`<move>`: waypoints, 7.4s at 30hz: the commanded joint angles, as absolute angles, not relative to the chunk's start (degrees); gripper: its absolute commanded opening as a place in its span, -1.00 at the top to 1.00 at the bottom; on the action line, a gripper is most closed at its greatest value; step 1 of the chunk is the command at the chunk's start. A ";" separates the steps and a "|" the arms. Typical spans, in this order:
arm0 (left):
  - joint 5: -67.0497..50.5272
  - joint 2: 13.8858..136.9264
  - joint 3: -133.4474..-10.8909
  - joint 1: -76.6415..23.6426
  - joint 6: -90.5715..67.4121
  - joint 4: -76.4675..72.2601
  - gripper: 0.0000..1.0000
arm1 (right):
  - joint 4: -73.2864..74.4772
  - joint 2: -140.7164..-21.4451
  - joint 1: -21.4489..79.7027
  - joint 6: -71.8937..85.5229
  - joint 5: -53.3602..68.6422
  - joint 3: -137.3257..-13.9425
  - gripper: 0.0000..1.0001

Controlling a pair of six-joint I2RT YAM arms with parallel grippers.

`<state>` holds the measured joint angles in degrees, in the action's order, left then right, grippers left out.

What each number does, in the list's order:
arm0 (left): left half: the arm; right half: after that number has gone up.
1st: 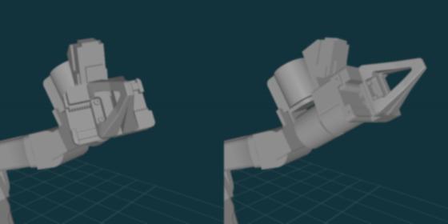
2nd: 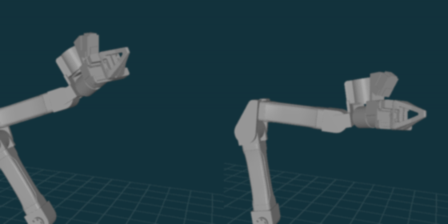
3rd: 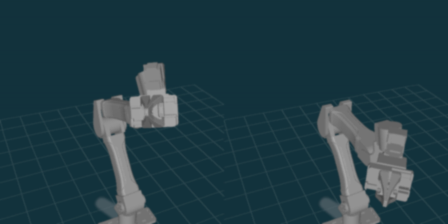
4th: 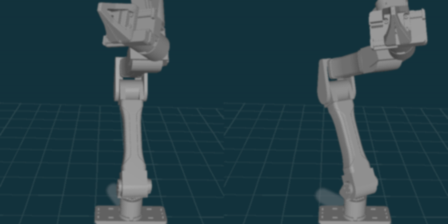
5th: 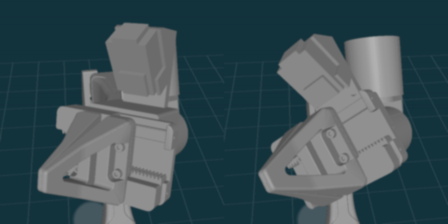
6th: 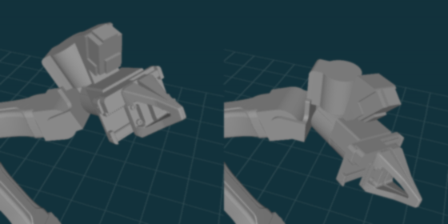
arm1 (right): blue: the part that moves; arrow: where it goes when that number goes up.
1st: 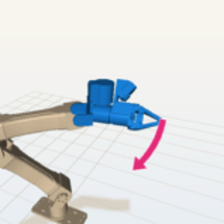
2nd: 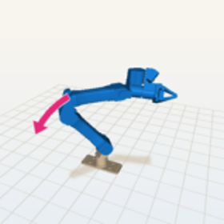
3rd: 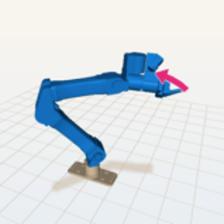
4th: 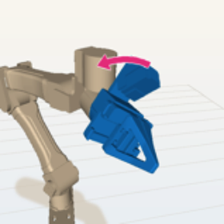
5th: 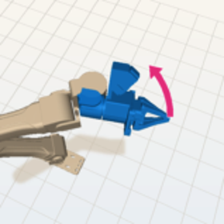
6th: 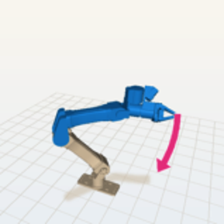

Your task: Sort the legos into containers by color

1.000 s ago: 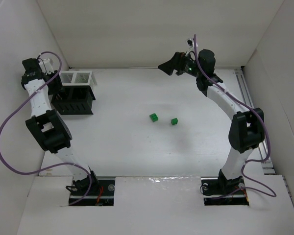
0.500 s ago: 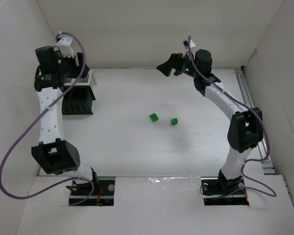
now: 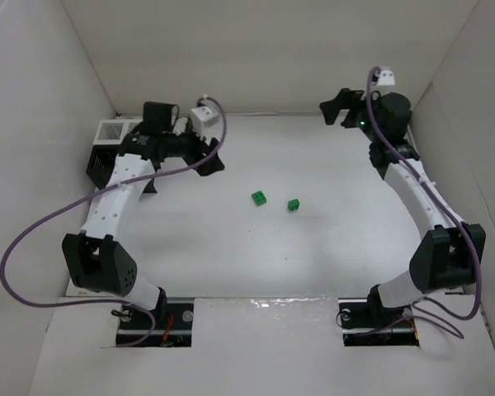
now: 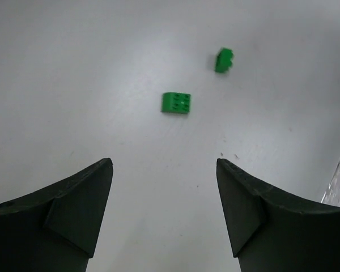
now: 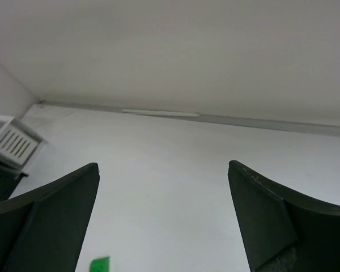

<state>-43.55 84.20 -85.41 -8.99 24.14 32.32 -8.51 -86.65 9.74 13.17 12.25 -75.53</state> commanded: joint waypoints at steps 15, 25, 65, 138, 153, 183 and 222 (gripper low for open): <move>-40.79 115.21 -108.88 -24.78 103.42 64.78 -0.19 | -1.06 -70.76 -9.14 16.52 29.09 -65.13 -0.99; -41.04 120.58 -109.34 -31.81 112.59 64.68 0.11 | 1.05 -65.83 -10.98 16.52 29.62 -63.02 -0.99; -33.66 130.88 -112.33 -32.00 113.74 64.69 0.82 | 1.58 -65.91 -12.57 17.05 32.78 -62.49 -0.97; -26.95 92.91 -89.91 16.35 19.24 23.82 -0.63 | -5.01 -88.95 7.12 18.54 30.50 -79.80 -0.97; -42.19 94.04 -92.03 -23.36 39.73 35.69 -0.54 | -5.54 -82.45 7.12 20.55 19.61 -71.82 -0.97; -33.67 122.16 -95.89 -42.54 17.67 10.01 -0.25 | -0.88 -64.51 -8.69 33.93 8.79 -56.87 -0.99; -26.98 98.73 -82.01 -29.99 13.01 13.44 0.93 | -4.13 -71.09 -6.00 34.63 19.07 -59.05 -0.92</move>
